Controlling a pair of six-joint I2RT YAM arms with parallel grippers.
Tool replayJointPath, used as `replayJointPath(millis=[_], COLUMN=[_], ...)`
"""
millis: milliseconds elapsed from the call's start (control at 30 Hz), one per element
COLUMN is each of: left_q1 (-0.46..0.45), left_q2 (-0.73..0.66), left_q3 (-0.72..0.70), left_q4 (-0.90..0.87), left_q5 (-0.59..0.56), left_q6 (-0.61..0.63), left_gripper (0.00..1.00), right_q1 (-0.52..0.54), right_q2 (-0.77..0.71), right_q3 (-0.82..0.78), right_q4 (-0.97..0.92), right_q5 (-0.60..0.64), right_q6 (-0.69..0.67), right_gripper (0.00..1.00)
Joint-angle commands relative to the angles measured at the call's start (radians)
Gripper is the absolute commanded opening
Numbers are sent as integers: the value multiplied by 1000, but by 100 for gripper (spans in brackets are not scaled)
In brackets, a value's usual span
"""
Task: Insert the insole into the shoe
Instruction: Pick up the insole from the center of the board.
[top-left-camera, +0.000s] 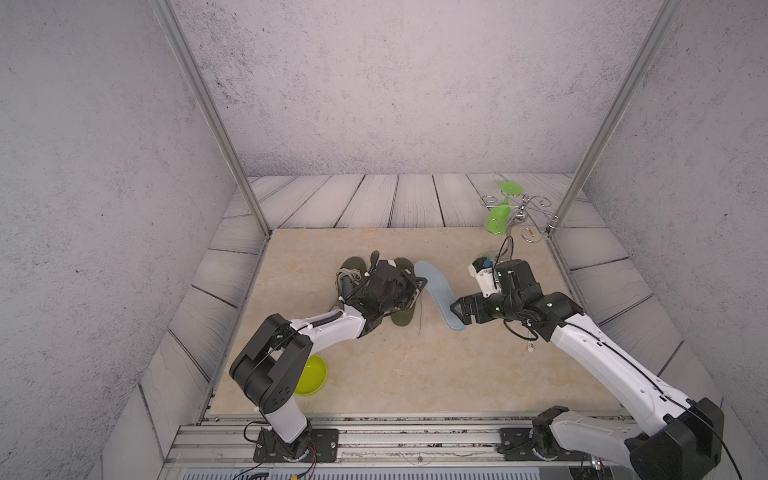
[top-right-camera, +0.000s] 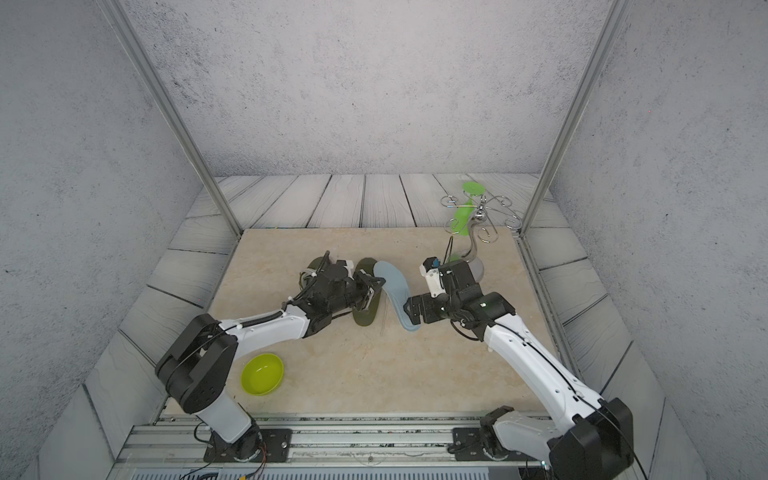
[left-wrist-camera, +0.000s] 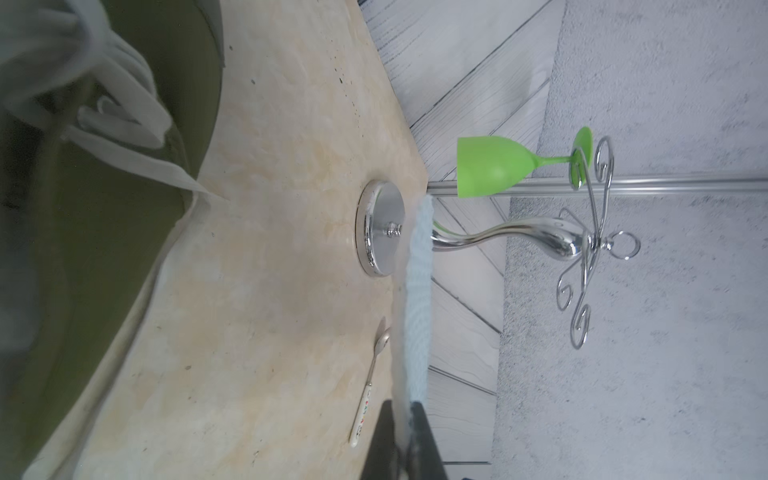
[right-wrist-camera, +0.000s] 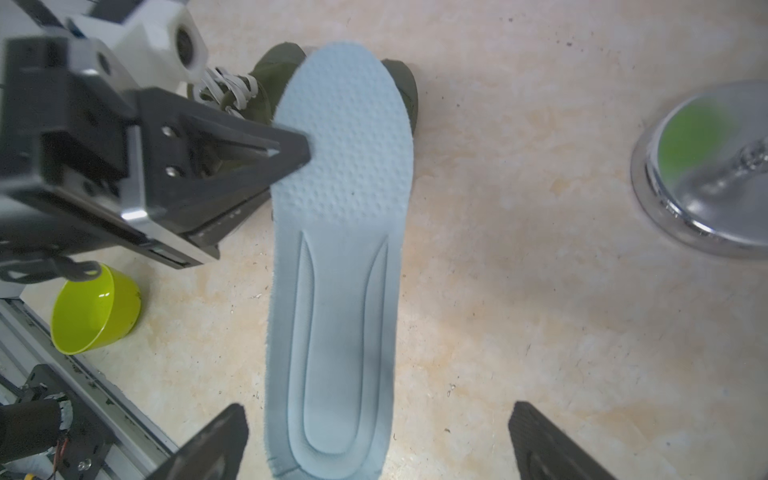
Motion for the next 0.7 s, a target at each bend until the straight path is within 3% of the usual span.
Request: replayJointPath(millis=[0,300,667], left_q1=[5,0,0], left_q2=[21,-57,-30], left_q3=[-23,-53,-64], left_q4=[120,56,90], left_q5=[-6,-44,-43], left_q6=[-168,-213,-226], left_gripper=[0,0,0], right_q1=[27,39,82], right_q2=[46,168,274], right_q3=[69,165,207], right_q4=[5,-77,-120], right_q5=[22,56,36], right_q6=[-71,-118,-101], right_gripper=[99,99,100])
